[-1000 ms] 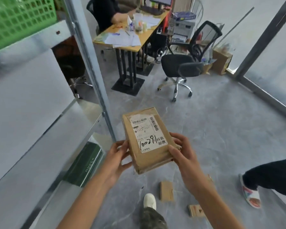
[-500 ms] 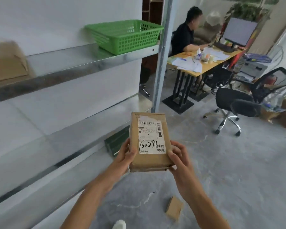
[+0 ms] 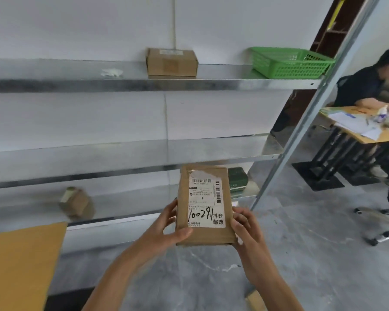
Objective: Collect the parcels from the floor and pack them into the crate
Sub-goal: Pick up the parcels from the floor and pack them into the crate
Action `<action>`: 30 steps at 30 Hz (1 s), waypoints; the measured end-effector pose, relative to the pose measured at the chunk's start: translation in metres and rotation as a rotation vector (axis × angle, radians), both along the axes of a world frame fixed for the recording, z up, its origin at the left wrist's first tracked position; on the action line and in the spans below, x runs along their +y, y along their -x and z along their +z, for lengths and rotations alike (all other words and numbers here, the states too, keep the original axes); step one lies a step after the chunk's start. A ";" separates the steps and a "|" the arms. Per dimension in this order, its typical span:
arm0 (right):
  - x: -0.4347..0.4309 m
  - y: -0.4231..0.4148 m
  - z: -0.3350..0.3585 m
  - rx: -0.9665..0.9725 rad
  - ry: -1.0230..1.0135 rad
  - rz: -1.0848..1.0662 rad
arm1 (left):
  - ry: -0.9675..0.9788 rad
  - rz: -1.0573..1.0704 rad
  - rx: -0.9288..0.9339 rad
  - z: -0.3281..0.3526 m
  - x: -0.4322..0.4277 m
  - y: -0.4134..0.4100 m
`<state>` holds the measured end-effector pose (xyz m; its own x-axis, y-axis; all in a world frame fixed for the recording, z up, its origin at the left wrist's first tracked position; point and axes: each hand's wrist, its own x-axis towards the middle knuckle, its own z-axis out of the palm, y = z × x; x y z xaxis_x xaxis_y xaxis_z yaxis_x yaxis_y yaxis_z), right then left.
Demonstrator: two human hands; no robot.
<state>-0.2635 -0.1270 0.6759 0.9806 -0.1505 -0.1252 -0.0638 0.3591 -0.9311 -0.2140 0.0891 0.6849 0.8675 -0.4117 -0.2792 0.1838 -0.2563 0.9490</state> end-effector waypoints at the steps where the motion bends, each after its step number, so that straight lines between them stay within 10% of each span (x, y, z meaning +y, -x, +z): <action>1: 0.017 0.005 -0.001 0.009 -0.008 0.016 | -0.014 0.042 -0.017 -0.001 0.017 0.009; 15: 0.244 0.098 0.005 0.009 -0.026 0.215 | -0.044 0.403 -0.122 0.011 0.235 0.153; 30: 0.283 0.215 -0.005 -0.150 0.101 0.541 | 0.158 0.633 -0.256 0.022 0.255 0.347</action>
